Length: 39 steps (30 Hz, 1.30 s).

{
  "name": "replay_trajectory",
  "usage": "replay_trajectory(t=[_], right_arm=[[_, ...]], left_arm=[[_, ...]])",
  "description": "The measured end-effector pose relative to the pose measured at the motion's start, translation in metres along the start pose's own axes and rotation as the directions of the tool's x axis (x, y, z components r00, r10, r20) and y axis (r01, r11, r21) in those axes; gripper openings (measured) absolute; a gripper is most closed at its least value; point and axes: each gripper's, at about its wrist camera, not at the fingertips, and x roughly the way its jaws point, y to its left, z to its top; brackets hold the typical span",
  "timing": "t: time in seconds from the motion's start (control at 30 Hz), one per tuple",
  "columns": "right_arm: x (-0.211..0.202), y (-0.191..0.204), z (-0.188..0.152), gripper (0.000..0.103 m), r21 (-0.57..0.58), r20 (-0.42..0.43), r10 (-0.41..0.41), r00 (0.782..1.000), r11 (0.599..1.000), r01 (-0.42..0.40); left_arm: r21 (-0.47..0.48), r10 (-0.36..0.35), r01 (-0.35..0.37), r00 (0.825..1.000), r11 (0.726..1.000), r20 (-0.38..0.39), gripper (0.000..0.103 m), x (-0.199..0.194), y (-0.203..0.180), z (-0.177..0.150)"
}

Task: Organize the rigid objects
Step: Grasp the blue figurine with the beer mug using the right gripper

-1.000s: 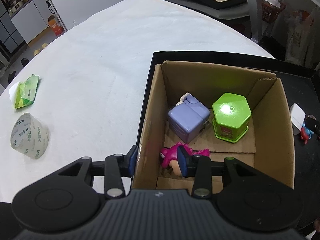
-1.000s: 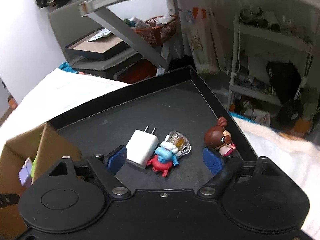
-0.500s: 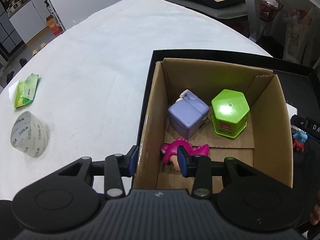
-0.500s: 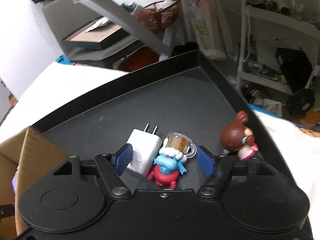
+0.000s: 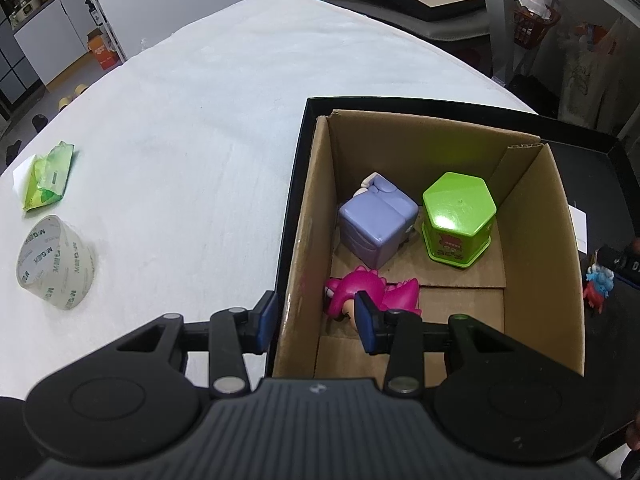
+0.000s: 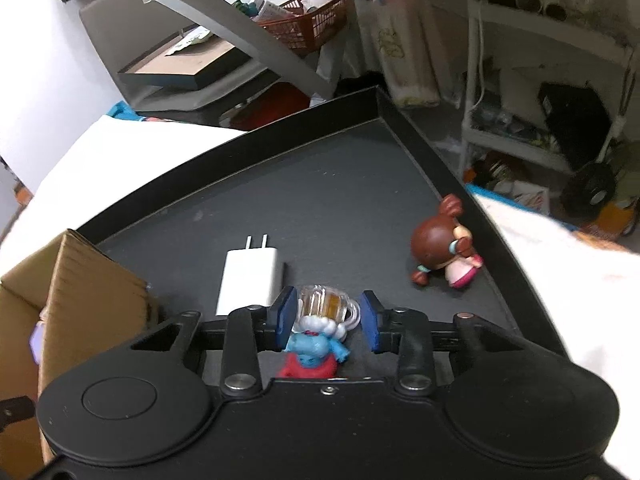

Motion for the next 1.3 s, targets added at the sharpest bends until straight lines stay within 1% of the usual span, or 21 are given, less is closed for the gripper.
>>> replay_trajectory(t=[0.07,0.13,0.2,0.27,0.33,0.37,0.4,0.47,0.73,0.9,0.97,1.1,1.3], right_arm=[[-0.001,0.002,-0.001,0.033,-0.015,0.004,-0.016,1.000,1.000,0.017],[0.000,0.004,-0.002,0.038,-0.027,-0.004,-0.028,1.000,0.999,0.028],[0.005,0.005,-0.002,0.040,-0.031,-0.018,-0.036,0.999,0.999,0.035],[0.010,0.005,-0.001,0.040,-0.032,-0.019,-0.039,0.999,0.999,0.039],[0.011,0.008,0.000,0.040,-0.059,-0.010,-0.054,0.999,0.997,0.053],[0.012,0.009,0.000,0.040,-0.064,-0.006,-0.053,0.999,0.997,0.053],[0.012,0.010,0.000,0.034,-0.069,-0.003,-0.052,0.999,0.996,0.052],[0.013,0.011,0.000,0.030,-0.094,0.003,-0.057,0.998,0.994,0.057],[0.007,0.004,-0.001,0.030,-0.076,-0.001,-0.043,0.999,0.996,0.043],[-0.007,0.001,-0.002,0.029,-0.069,-0.004,-0.015,1.000,0.998,0.014],[-0.014,0.002,0.000,0.029,-0.072,0.003,-0.005,1.000,0.997,0.005],[-0.030,0.008,0.004,0.028,-0.071,0.023,0.026,0.999,0.997,-0.024],[-0.056,0.031,0.009,0.027,-0.121,0.072,0.045,0.996,0.992,-0.036]], left_arm=[[-0.006,-0.002,0.002,1.000,1.000,-0.003,0.040,0.001,0.001,0.001],[-0.012,-0.007,0.007,1.000,1.000,-0.005,0.040,0.002,0.003,0.001],[-0.013,-0.008,0.008,1.000,1.000,-0.006,0.040,0.003,0.004,0.002],[-0.015,-0.010,0.010,1.000,1.000,-0.007,0.040,0.003,0.004,0.003],[-0.016,-0.011,0.011,1.000,1.000,-0.009,0.040,0.004,0.004,0.003],[-0.016,-0.012,0.012,1.000,1.000,-0.010,0.040,0.004,0.003,0.004],[-0.016,-0.013,0.013,1.000,1.000,-0.010,0.040,0.004,0.003,0.004],[-0.015,-0.016,0.016,1.000,1.000,-0.010,0.040,0.004,0.003,0.004],[-0.027,-0.023,0.022,1.000,0.999,-0.008,0.040,0.003,0.005,0.002],[-0.025,-0.023,0.023,1.000,0.999,-0.006,0.040,0.008,0.009,-0.003],[-0.028,-0.033,0.033,0.999,0.999,-0.002,0.040,0.009,0.013,-0.006],[-0.065,-0.084,0.084,0.996,0.994,0.008,0.040,0.010,0.023,-0.008],[-0.091,-0.138,0.139,0.990,0.986,0.017,0.040,0.011,0.034,-0.011]])
